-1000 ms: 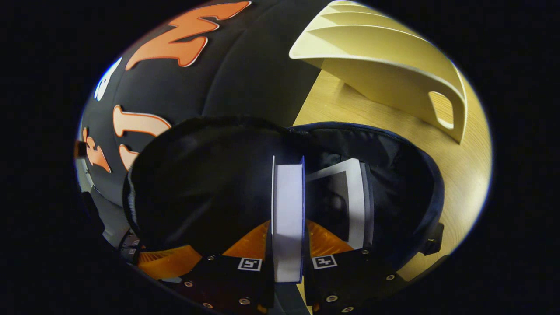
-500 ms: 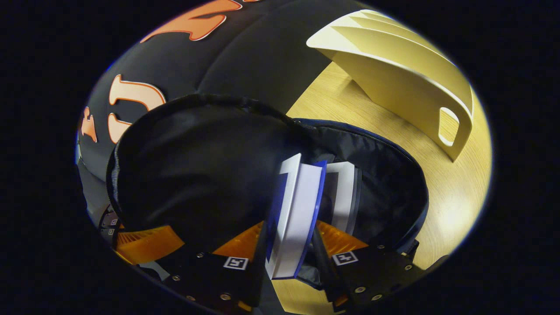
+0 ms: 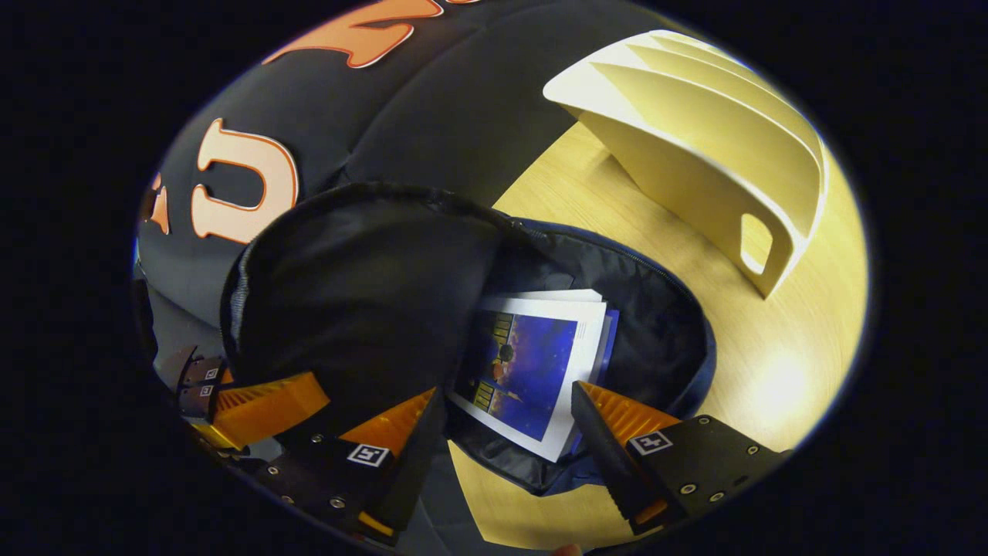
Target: Open the schoolbag, grab two books from the bookshelf and put them into the schoolbag.
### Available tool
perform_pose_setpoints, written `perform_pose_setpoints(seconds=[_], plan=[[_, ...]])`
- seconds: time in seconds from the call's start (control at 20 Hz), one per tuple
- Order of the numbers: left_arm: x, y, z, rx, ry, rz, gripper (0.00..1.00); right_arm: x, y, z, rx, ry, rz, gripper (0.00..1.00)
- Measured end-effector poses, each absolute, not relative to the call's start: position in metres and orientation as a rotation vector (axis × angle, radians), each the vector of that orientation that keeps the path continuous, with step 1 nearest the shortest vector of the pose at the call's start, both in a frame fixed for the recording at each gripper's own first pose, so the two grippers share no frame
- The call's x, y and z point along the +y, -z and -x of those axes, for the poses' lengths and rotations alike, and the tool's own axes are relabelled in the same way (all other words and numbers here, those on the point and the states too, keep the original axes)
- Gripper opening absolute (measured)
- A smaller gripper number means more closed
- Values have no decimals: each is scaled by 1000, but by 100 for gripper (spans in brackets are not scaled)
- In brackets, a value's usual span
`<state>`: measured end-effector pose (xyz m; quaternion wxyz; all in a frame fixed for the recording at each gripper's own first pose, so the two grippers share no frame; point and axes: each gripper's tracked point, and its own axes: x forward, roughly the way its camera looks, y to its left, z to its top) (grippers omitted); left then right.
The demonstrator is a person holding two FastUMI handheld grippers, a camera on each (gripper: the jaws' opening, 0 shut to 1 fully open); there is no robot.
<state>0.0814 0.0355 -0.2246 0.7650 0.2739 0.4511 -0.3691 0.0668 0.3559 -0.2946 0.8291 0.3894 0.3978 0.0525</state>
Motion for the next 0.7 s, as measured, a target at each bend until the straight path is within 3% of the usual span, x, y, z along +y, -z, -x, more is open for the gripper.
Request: perform_pose_setpoints(seconds=[0.6, 0.65, 0.7], plan=[[32, 240, -64, 1025, 764, -532, 2, 277, 238, -39, 765, -111, -739, 97], [30, 242, -59, 1044, 766, -525, 3, 272, 234, -36, 757, -117, -716, 97], [26, 244, -53, 1062, 779, -513, 14, 268, 231, -36, 757, -125, -702, 97]])
